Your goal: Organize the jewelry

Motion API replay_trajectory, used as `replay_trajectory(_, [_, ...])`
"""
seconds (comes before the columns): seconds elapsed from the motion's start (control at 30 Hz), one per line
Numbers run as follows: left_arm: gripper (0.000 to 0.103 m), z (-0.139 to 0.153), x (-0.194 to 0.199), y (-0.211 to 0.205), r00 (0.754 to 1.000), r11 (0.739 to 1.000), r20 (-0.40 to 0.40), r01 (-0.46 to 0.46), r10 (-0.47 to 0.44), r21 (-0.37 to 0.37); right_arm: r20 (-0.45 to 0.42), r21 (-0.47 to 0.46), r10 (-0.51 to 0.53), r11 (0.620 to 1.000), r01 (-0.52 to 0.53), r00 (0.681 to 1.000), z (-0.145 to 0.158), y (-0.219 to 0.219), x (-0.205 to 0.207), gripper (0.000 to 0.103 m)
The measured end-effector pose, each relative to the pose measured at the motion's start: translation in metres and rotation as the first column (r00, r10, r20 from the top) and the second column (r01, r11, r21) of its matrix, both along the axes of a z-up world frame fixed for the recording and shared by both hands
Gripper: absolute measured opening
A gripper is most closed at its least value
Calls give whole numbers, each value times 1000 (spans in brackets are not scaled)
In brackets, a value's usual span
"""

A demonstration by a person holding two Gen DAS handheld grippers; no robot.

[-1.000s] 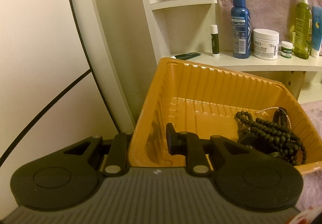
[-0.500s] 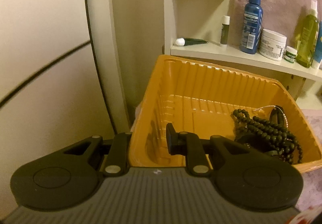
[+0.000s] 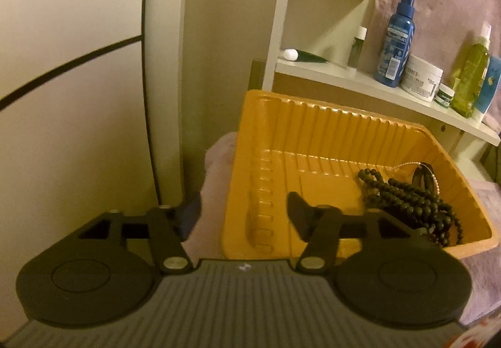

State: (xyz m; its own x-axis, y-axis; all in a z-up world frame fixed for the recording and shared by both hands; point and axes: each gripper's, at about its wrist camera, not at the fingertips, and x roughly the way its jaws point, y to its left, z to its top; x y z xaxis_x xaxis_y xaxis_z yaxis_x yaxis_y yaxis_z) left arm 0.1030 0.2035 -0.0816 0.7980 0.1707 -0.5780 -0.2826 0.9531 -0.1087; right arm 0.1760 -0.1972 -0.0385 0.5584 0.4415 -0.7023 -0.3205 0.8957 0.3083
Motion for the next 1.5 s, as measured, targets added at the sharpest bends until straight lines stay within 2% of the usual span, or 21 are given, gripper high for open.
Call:
replay_trajectory(0.17, [63,10,-16,7,999,999,-23,-32,33,37,1,10,-21,1000,21,1000,2,-2,-9,71])
replay_trajectory(0.33, [70,30,-35,0,994,993,-65,-82,88,84,-13,-1,-7,1000,7,1000,11,1,-21,71])
replay_trajectory(0.47, [86,53,-52,-18,994,988,-51,-87,94,124,2,-23,4,1000,-4,1000,20,3,-35,71])
replay_trajectory(0.57, [91,72,-63,-41,997,987,-27,-63,68,151,11,-37,-1,999,2,1000,26,3,-45,71])
replay_trajectory(0.73, [92,89,-68,-81,999,992,-44,-20,26,124,37,-96,-28,995,31,999,33,1,-63,71])
replay_trajectory(0.9, [91,99,-75,-124,995,995,-68,73,-68,75,59,-138,-67,988,75,996,40,-7,-83,71])
replay_trajectory(1.07, [89,101,-78,-164,980,984,-111,171,-165,49,31,-83,-104,991,106,994,47,-24,-95,71])
replay_trajectory(1.2, [89,99,-82,-192,970,974,-127,218,-209,65,30,-78,-119,990,121,992,55,-31,-105,71])
replay_trajectory(1.3, [88,96,-87,-204,962,969,-141,241,-233,43,21,-73,-116,990,117,993,57,-33,-113,71])
replay_trajectory(1.5, [87,88,-102,-220,942,953,-174,298,-286,48,-24,-49,-123,991,121,992,57,-37,-129,71])
